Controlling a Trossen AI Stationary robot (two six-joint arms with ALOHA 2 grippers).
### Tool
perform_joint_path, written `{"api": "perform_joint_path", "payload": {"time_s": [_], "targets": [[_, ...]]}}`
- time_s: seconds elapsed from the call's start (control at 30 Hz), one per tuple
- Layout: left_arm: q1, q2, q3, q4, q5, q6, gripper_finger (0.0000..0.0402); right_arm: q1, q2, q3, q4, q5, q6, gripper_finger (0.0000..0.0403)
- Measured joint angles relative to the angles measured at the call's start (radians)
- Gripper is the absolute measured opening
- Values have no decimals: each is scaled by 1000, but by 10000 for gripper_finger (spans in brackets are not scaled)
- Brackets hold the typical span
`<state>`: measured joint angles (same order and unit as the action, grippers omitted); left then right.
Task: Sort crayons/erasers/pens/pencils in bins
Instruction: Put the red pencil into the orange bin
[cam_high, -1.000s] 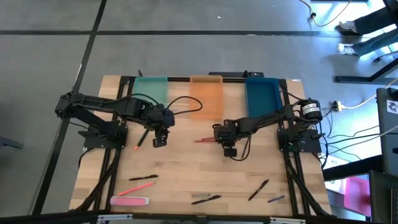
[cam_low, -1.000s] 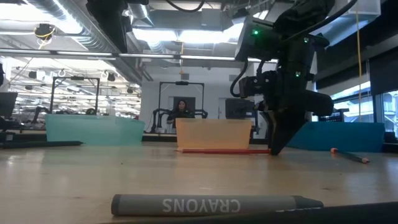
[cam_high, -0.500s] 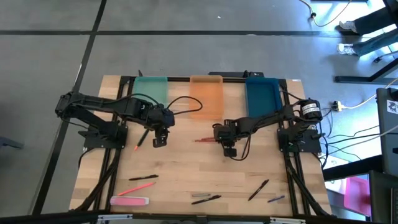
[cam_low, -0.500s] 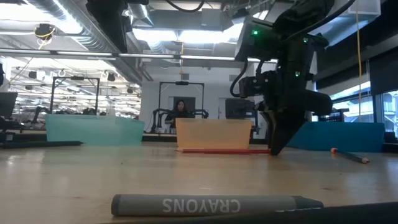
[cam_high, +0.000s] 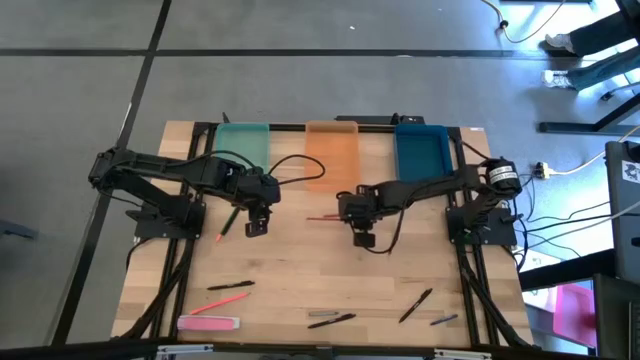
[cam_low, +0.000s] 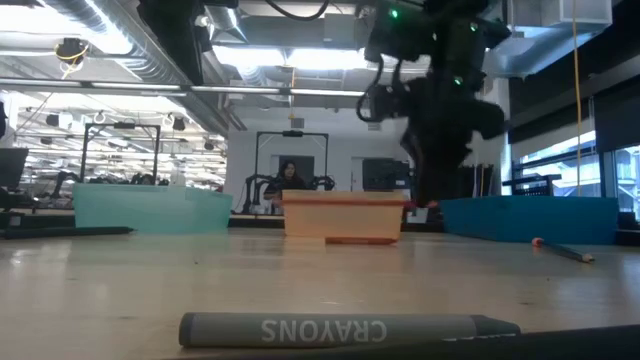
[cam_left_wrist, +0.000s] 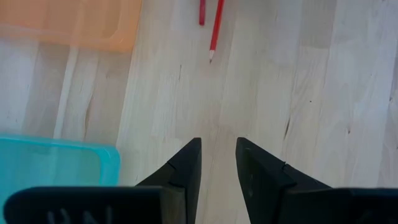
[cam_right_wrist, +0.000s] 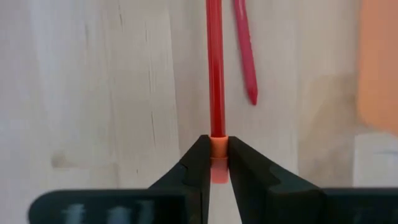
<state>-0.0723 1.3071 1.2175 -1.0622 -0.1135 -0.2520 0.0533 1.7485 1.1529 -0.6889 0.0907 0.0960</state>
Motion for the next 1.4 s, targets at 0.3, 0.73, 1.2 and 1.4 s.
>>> {"api": "perform_joint_path", "payload": {"time_s": [0.3, 0.73, 1.2, 1.4], "targets": [[0, 0, 0, 12, 0, 0, 92, -63, -6, 158, -103, 103, 67, 56], [0, 0, 0, 21, -1, 0, 92, -308, -7, 212, -83, 94, 399, 56], [0, 0, 0, 24, -35, 2, 93, -414, 83, 211, 22, 66, 470, 56], [0, 0, 0, 24, -35, 26, 93, -447, 176, 211, 83, 28, 449, 56]]}}
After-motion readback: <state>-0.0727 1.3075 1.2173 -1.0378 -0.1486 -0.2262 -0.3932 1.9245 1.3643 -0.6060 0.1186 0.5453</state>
